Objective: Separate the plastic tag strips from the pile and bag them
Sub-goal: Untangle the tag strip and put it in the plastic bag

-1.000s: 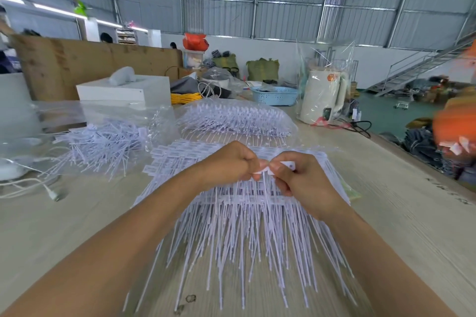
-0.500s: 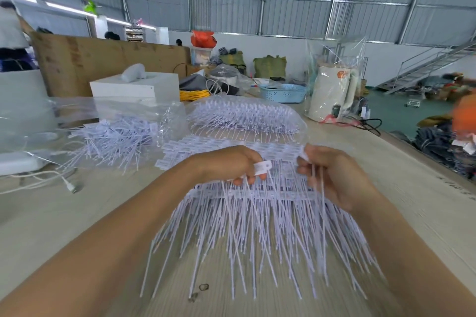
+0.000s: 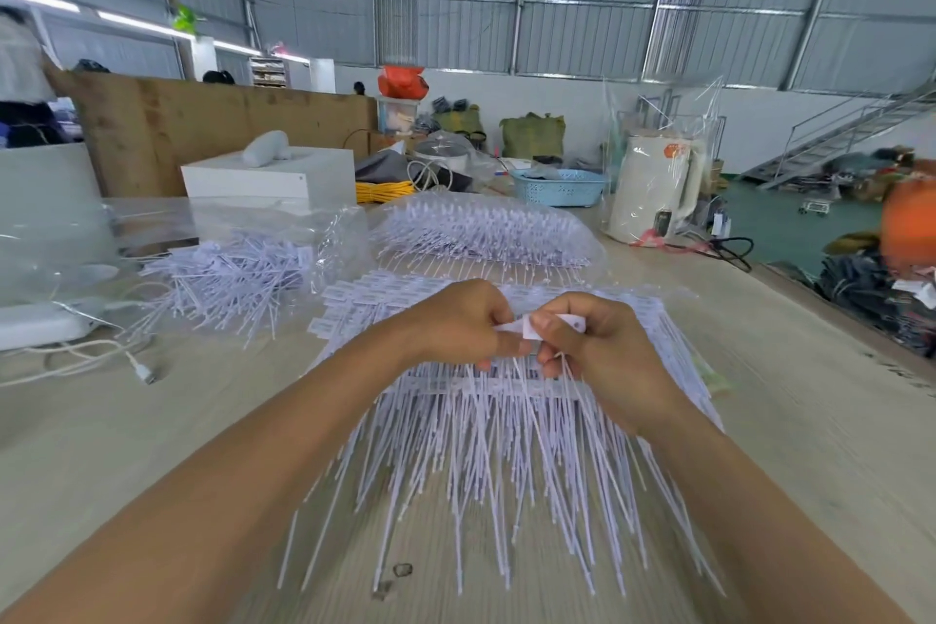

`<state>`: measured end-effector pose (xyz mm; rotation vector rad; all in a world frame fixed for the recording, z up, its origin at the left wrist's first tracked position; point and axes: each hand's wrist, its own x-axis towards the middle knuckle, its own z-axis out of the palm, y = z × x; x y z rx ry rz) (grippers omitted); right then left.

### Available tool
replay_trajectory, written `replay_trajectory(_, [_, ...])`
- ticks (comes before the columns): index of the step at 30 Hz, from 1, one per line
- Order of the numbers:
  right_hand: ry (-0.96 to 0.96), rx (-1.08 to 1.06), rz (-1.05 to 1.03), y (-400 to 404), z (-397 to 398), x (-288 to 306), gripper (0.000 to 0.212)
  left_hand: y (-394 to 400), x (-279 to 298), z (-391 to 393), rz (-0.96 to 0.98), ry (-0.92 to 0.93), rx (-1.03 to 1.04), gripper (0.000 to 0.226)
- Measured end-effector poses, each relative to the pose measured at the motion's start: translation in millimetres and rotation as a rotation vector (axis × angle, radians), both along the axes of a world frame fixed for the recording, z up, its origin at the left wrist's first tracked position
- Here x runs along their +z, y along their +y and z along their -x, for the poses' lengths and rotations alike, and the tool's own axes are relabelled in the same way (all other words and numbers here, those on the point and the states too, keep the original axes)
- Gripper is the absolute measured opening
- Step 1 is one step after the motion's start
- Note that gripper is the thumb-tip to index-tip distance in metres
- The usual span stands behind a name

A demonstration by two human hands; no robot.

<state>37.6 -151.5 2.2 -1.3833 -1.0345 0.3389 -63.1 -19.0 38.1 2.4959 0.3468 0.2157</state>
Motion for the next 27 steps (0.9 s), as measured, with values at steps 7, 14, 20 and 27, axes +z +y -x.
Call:
replay_trajectory(7, [-0.060, -0.059, -0.024, 0.8, -3.5, 0.1, 0.012, 4.9, -1.0, 1.9, 0.183, -0.088, -0.004, 0.017])
replay_trajectory(14, [0.054, -0.034, 0.049, -1.9, -5.8, 0.4, 0.014, 1.7, 2.0, 2.2, 0.238, -0.163, -0.064, 0.012])
replay_trajectory(20, [-0.148, -0.112, 0.135, -2.2, 1.9, 4.6, 0.016, 0.5, 5.0, -2.2, 0.225, -0.131, -0.017, 0.016])
replay_trajectory(27, [-0.145, -0.349, 0.011, -15.5, -17.7, 12.4, 0.020, 7.6, 10.9, 10.6, 0.348, 0.038, -0.162, 0.016])
